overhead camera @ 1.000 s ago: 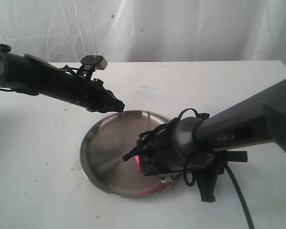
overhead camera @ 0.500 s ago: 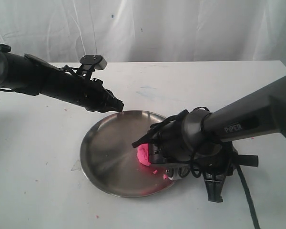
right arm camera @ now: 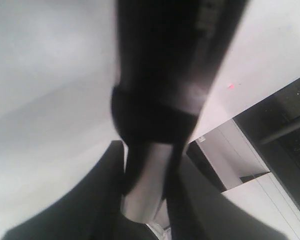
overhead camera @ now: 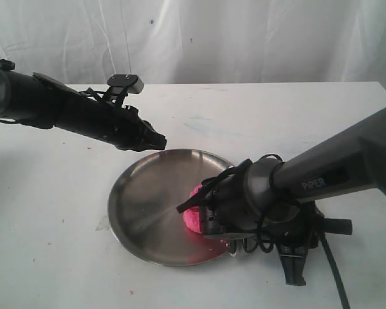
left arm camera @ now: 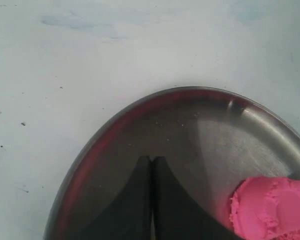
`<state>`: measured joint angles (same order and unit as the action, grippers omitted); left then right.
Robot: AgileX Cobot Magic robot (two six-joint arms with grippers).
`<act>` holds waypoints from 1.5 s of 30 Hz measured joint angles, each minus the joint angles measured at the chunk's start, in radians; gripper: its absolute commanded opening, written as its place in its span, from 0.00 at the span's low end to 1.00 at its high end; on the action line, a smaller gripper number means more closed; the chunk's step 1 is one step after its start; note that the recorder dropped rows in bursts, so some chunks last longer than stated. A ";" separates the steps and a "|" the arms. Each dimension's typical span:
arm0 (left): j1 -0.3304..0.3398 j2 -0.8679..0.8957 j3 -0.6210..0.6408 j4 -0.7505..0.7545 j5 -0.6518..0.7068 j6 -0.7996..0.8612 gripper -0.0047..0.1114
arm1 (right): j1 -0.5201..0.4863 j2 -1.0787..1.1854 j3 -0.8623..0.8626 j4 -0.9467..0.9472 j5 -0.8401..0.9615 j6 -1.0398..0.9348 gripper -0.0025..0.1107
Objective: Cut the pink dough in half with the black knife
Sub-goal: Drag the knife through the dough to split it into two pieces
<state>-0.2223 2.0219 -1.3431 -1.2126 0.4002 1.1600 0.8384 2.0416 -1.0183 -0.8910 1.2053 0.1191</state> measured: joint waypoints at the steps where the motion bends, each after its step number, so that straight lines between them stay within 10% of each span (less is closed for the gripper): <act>1: 0.000 0.000 0.000 0.000 0.000 0.000 0.04 | 0.007 0.000 0.000 0.000 0.004 -0.004 0.02; 45: 0.000 0.000 0.000 0.000 -0.002 -0.004 0.04 | -0.077 0.040 -0.058 -0.120 0.006 -0.016 0.02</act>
<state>-0.2223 2.0219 -1.3431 -1.2126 0.3980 1.1562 0.7615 2.0817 -1.0766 -1.0110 1.2110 0.1027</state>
